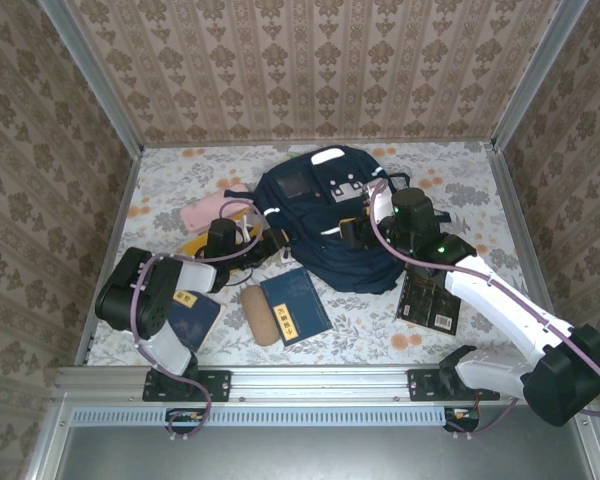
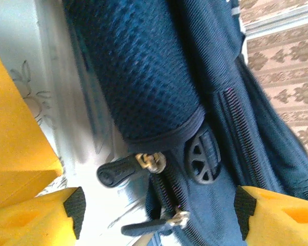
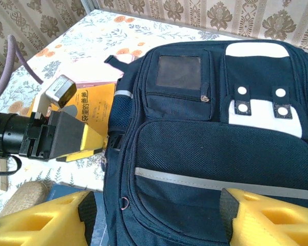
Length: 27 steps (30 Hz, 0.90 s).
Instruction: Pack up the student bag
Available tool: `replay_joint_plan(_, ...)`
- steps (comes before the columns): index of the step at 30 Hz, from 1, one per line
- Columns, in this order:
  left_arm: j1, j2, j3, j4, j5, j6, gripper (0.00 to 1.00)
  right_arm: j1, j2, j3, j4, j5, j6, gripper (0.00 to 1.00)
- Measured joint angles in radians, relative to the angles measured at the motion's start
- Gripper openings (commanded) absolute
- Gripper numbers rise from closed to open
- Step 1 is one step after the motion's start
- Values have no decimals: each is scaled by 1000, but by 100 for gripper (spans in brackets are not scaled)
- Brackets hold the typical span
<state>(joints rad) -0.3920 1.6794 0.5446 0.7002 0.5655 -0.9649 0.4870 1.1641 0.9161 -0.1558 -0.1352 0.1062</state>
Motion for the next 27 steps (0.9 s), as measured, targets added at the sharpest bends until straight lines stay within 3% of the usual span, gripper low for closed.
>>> replay_joint_plan(4,-22,3,-4,8,0,-23,83,-1,0,-2,0,0,6,69)
replay_joint_plan(10,-40,-119,9,-244,-28,73,83,-5,18,0,-1,-9,5,75)
replay_joint_plan(15,-39,-227,13,-362,-68,129,83,31,141,45,-49,6,-37,76)
replay_joint_plan(27,22,-307,-37,-439,-125,151,83,171,431,272,-191,145,-200,72)
